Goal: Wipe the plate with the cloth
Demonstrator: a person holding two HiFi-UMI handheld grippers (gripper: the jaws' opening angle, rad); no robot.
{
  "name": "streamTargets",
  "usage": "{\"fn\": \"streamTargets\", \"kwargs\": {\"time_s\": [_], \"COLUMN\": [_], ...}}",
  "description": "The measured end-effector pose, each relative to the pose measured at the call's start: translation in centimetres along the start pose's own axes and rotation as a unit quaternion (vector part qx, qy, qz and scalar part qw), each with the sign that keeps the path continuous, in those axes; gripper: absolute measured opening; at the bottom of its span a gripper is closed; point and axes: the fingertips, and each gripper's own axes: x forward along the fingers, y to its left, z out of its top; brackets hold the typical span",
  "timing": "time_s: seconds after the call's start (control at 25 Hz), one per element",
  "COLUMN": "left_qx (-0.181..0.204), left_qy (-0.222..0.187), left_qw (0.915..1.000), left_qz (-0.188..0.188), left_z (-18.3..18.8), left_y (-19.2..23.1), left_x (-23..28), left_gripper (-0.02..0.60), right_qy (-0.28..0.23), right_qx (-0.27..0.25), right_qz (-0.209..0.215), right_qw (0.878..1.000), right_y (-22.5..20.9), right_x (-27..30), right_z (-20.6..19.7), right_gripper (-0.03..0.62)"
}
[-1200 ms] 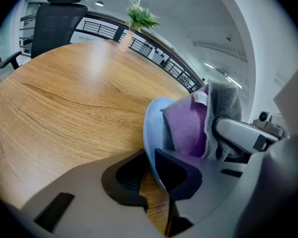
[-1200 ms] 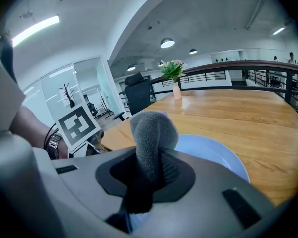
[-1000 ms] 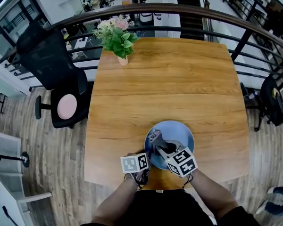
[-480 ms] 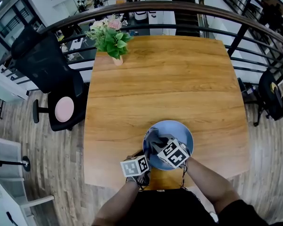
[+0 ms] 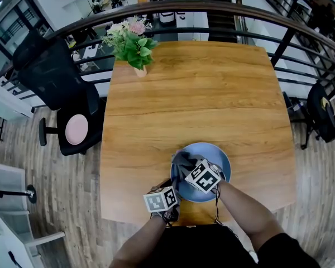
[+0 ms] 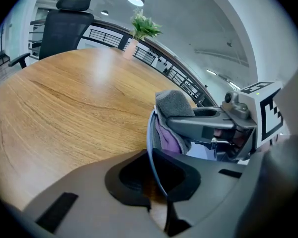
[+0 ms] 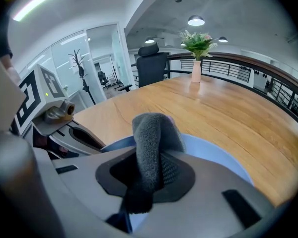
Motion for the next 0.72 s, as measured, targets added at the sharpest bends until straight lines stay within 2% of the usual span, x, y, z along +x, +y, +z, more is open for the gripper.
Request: {"fn": "streamTargets", "kwargs": {"time_s": [0.2, 0.72], "left_qx": [-0.004, 0.013], "left_qy": [0.002, 0.004], "left_qw": [1.0000, 0.9999], "left_qz": [0.001, 0.002], "left_z": [0.1, 0.1], "left_y": [0.1, -0.3], "left_x": [0.0, 0.3], "left_gripper": [0.043, 0.043], "right_qy": [0.003, 0.040], "right_qx": [0.011, 0.040], "right_qz": [-0.020, -0.113], "right_qw": [1.000, 0.992], "right_y": [-1.3, -6.8], "right_x": [0.0, -2.4], "right_z": [0.3, -1.4], "right_gripper": [0.074, 0.073]}}
